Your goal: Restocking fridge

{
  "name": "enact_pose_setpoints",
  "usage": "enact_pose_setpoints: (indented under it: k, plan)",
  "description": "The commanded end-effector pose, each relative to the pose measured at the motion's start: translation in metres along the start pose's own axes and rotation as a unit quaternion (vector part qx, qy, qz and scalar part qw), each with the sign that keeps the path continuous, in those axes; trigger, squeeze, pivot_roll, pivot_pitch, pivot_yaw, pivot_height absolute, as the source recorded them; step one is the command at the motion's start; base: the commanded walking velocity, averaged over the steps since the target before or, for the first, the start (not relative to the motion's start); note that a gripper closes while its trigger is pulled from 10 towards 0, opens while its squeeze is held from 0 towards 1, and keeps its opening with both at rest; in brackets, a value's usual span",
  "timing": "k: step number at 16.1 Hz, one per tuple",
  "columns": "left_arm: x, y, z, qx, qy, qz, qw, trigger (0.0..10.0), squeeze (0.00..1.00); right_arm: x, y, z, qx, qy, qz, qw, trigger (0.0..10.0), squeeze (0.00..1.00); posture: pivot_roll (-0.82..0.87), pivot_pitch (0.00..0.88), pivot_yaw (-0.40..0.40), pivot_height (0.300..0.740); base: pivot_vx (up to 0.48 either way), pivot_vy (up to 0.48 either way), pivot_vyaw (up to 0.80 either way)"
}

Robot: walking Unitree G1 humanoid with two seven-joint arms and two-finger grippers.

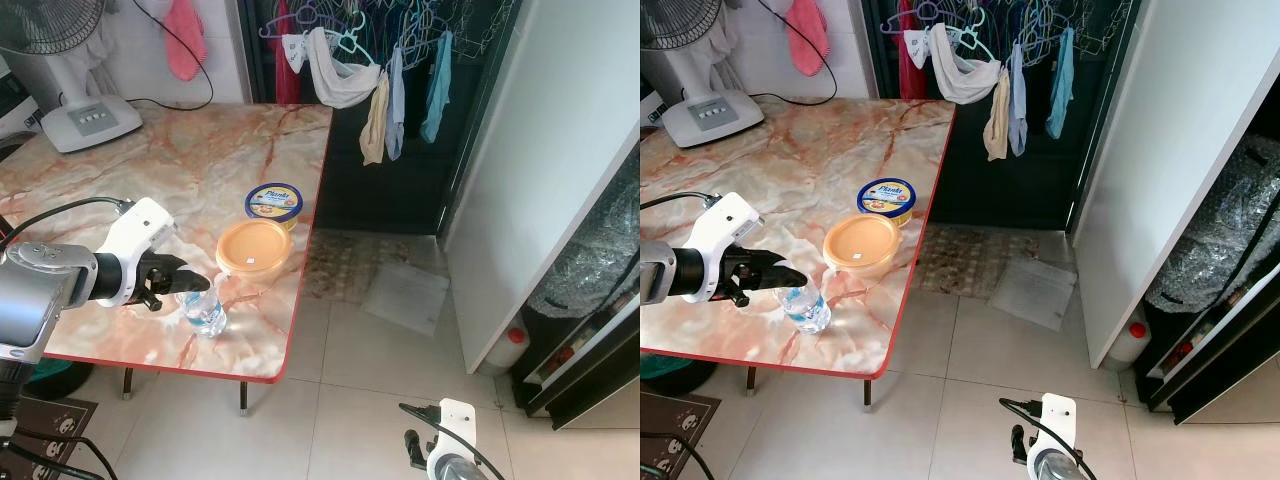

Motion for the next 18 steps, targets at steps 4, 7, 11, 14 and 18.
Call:
enact_pose_setpoints:
  k: [4,7,11,14,18]
  plan:
    - [-0.003,-0.001,-0.001,0.007,-0.009,0.008,1.0,0.0,0.0,0.001,-0.002,0.0,0.005,-0.002,-0.007,1.0,10.0,0.0,0.1,0.0,0.04,0.74,0.0,0.0,0.0]
    - [-0.003,0.0,0.0,0.006,-0.009,0.009,1.0,0.0,0.0,0.0,-0.002,0.0,0.006,-0.003,-0.007,1.0,10.0,0.0,0.1,0.0,0.04,0.74,0.0,0.0,0.0]
    - [0.008,-0.004,0.001,0.024,0.018,0.013,0.999,0.0,0.0,0.0,-0.003,0.0,0.007,-0.004,-0.007,1.0,10.0,0.0,0.1,0.0,0.04,0.74,0.0,0.0,0.0]
    - [0.026,-0.009,0.002,0.05,0.064,0.019,0.997,0.0,0.0,0.0,-0.002,0.0,0.008,-0.004,-0.008,1.0,10.0,0.0,0.1,0.0,0.036,0.74,0.0,0.0,0.0]
    - [0.053,-0.043,-0.018,0.148,0.135,-0.017,0.98,4.6,0.0,0.0,-0.001,0.0,0.008,-0.004,-0.01,1.0,10.0,0.0,0.09,0.0,0.028,0.74,0.0,0.0,0.0]
Point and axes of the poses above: a point about 5 cm out from each wrist's last joint towards the gripper, its own z axis pointing out of the wrist towards the gripper, its own x axis along the axis of the wrist's last joint, y = z × x, the point moved 5 cm from there along z, pointing out of the wrist towards the gripper, and after that the axes turned 13 degrees about -z, right-handed, at the moved point
